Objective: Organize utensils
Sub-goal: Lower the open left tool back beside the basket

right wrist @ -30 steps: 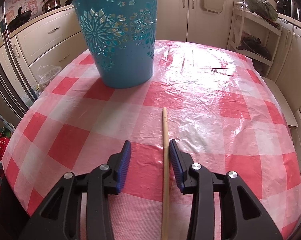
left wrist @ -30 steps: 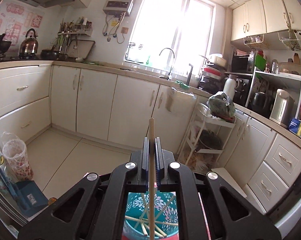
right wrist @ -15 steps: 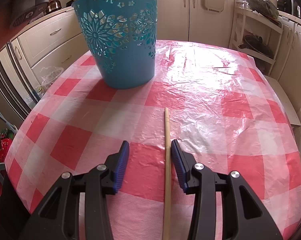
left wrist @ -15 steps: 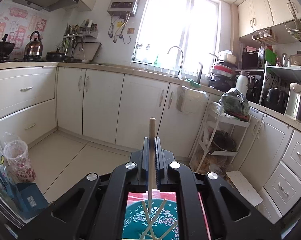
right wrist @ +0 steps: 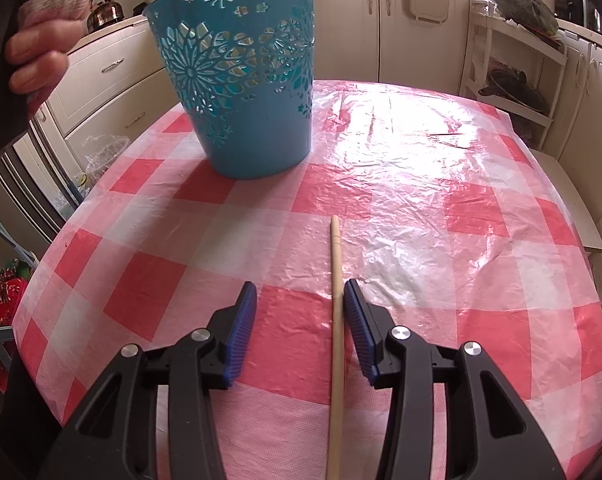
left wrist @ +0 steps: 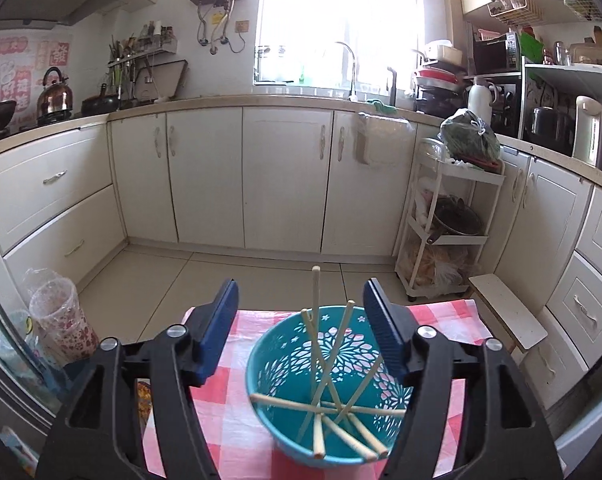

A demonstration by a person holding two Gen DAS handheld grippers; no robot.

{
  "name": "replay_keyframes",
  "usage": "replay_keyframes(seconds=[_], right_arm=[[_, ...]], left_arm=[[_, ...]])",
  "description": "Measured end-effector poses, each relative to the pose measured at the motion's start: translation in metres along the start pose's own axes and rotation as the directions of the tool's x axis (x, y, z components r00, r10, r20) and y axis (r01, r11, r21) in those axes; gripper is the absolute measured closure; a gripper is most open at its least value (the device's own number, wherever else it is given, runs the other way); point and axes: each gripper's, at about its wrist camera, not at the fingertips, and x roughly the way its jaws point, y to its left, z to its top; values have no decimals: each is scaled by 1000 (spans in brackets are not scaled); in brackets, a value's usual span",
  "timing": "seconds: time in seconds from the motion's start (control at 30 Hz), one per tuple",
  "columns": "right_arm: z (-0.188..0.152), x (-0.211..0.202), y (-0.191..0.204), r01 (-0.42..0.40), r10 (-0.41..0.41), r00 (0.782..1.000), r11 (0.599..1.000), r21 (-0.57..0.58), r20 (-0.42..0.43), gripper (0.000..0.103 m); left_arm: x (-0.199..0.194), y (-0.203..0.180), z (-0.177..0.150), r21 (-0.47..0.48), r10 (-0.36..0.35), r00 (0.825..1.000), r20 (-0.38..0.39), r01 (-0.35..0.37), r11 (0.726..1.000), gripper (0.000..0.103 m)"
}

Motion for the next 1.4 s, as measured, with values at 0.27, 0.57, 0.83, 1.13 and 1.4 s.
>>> replay_keyframes(seconds=[0.27, 0.57, 0.83, 1.13, 1.4], right_arm=[[2, -1, -12, -72, 73, 997, 995, 73, 0, 60], [22, 15, -7, 70, -69, 997, 997, 16, -40, 78], [19, 10, -2, -17, 3, 990, 995, -99, -138, 97], [25, 17, 12, 40, -65, 986, 985, -167, -150, 98], [33, 12, -8, 47, -44, 982, 999, 17, -184, 62]], left_arm=[[-59, 79, -64, -144, 103, 993, -51, -110, 983, 12], [-19, 103, -165, -166, 55, 940, -337, -117, 979, 10], [-9, 82, -177, -100, 37, 932, -361, -78, 992, 8], [-10, 62, -175, -15, 55, 932, -358, -64, 998, 8], [-8, 66, -176, -29, 47, 927, -373, -62, 998, 8]])
